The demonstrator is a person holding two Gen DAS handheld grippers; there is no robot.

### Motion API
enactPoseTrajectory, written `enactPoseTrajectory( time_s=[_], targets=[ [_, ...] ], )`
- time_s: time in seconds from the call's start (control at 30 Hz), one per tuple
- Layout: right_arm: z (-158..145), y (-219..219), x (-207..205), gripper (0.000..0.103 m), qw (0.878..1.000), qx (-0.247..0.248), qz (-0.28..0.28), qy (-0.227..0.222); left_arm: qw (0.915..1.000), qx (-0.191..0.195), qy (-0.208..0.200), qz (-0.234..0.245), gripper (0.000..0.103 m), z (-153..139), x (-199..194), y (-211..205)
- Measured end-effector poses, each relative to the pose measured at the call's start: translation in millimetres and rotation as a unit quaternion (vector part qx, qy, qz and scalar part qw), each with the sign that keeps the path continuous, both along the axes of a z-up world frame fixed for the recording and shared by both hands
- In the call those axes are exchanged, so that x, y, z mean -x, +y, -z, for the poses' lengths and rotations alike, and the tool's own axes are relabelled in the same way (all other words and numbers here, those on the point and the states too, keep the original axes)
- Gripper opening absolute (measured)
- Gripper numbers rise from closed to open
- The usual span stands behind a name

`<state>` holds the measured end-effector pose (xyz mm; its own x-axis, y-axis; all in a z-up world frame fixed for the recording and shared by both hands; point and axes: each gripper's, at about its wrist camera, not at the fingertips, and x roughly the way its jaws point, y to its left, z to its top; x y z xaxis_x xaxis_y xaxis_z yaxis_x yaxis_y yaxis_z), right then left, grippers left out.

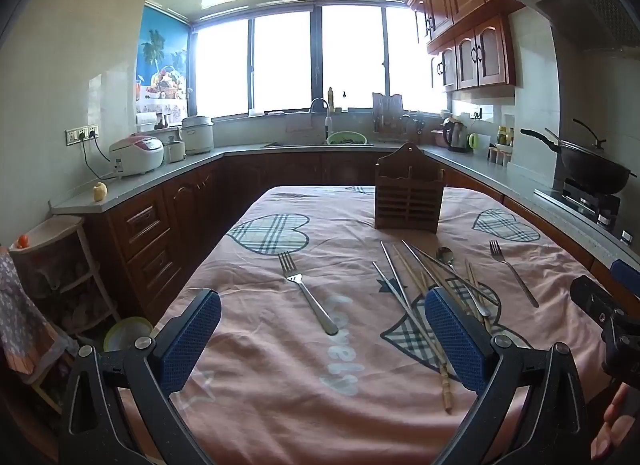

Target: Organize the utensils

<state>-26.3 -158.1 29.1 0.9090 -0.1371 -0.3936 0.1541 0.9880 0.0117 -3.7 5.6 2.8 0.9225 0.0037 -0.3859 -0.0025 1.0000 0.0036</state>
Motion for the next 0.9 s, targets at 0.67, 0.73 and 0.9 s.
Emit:
enactPoseTrajectory(
  time_s=[0.67, 0.73, 0.9],
  targets=[
    [1.1, 1.1, -2.1, 0.103, 1.000, -0.001, 0.000, 0.004, 1.0000, 0.000, 0.008, 0.003, 0.102, 2.0, -4.7, 0.4],
    [2.3, -1.5, -7.8, 0.103, 1.000, -0.002, -0.003, 0.007, 1.0000, 0.000, 0.009, 0.003, 0.102, 1.7, -5.3, 0.3],
    [2.7, -2.0, -8.5, 0.103, 1.000, -0.001, -0.004, 0.007, 0.9999, 0.002, 0.012, 0.004, 0.102, 2.7, -7.7, 0.8]
  ],
)
